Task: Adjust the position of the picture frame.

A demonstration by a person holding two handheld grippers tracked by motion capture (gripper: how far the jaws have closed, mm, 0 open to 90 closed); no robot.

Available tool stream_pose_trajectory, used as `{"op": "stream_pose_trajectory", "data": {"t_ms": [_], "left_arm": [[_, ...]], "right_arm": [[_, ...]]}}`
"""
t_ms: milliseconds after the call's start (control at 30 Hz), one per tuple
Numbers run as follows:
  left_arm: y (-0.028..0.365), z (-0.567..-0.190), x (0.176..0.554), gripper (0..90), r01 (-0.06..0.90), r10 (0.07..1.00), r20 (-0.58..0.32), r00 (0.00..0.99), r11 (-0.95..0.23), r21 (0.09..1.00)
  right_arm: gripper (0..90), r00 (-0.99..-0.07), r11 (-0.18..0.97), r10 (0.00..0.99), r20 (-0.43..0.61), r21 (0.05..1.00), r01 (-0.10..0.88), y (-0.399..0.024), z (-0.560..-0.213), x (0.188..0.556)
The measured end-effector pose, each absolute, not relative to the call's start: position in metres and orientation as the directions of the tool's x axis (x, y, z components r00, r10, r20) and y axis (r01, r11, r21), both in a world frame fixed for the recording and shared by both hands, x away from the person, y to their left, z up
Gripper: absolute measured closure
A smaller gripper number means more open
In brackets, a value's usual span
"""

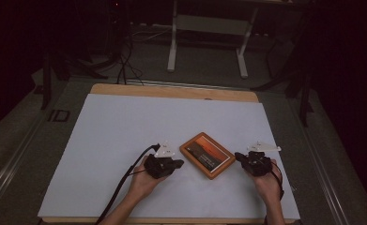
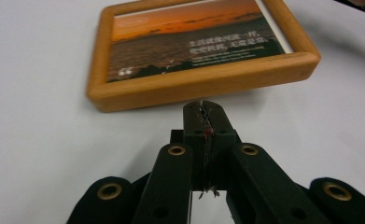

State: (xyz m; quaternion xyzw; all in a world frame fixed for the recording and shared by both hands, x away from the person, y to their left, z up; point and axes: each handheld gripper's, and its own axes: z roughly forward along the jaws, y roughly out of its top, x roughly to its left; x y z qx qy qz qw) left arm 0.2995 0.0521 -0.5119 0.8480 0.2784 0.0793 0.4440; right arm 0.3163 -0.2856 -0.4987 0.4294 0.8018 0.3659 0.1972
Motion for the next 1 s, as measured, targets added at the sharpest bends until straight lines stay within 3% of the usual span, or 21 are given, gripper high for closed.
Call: {"op": "stream_pose_trajectory", "data": {"t_ms": [433, 1000], "left_arm": [[0.020, -0.520, 0.282, 89.2, 0.362, 0.444, -0.120, 0.888, -0.515, 0.777], [0.055, -0.514, 0.239, 89.2, 0.398, 0.416, -0.198, 0.888, -0.476, 0.784]], "right_arm": [[90.0, -0.592, 0.384, 0.806, 0.008, 0.753, 0.534, -0.279, -0.497, 0.315], [90.0, -0.707, 0.457, 0.707, 0.034, 0.740, 0.493, -0.248, -0.498, 0.299]]}}
